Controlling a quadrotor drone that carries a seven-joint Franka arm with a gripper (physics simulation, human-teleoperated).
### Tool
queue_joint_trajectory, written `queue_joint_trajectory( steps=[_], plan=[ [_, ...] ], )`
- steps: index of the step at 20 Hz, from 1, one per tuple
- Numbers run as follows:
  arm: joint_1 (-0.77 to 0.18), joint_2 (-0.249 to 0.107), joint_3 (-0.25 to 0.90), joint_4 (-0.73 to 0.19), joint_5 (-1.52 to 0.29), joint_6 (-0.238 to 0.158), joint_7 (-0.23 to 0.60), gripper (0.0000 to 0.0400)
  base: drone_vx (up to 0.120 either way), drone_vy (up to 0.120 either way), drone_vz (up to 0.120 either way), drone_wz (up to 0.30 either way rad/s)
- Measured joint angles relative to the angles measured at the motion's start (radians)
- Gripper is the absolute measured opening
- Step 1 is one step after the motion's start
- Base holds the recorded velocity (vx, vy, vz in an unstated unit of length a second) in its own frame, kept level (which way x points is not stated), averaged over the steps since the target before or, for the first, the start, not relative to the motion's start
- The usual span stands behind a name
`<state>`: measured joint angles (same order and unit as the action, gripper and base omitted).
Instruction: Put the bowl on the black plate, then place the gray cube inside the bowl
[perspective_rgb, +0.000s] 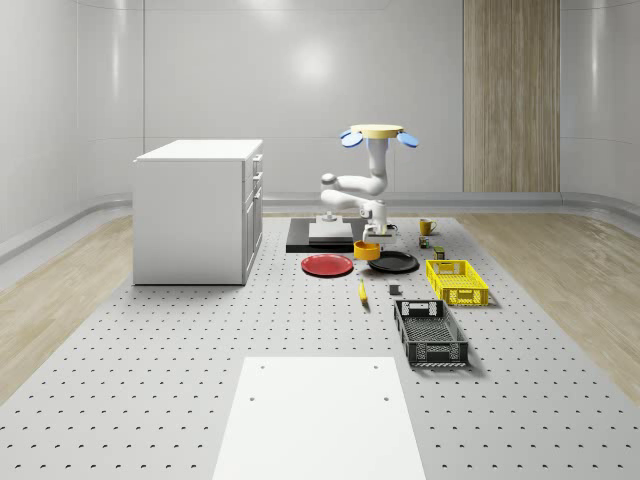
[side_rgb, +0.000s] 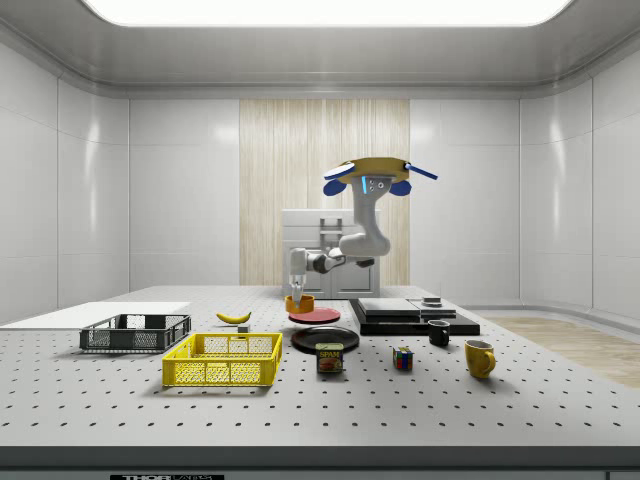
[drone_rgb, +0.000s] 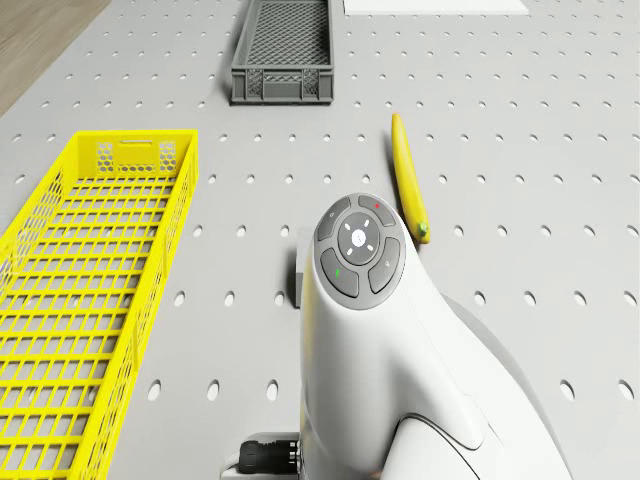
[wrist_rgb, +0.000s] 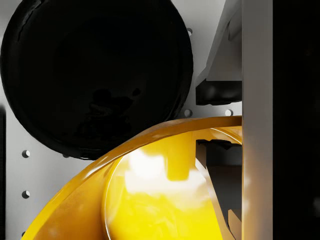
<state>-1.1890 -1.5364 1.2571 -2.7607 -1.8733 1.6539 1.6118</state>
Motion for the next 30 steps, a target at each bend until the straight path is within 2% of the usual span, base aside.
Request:
queue_joint_trajectory(
  steps=[17,24,30],
  plan=[
    [-0.002,-0.005,0.000,0.000,0.002,0.005,0.001,0.0100,-0.120,0.120,0.000,0.000],
    [-0.002,-0.007,0.000,0.000,0.003,0.006,0.002,0.0100,0.000,0.120,-0.006,0.000],
    [-0.003,-0.008,-0.002,0.001,0.001,0.008,0.002,0.0100,0.000,0.100,-0.100,0.000]
  ],
)
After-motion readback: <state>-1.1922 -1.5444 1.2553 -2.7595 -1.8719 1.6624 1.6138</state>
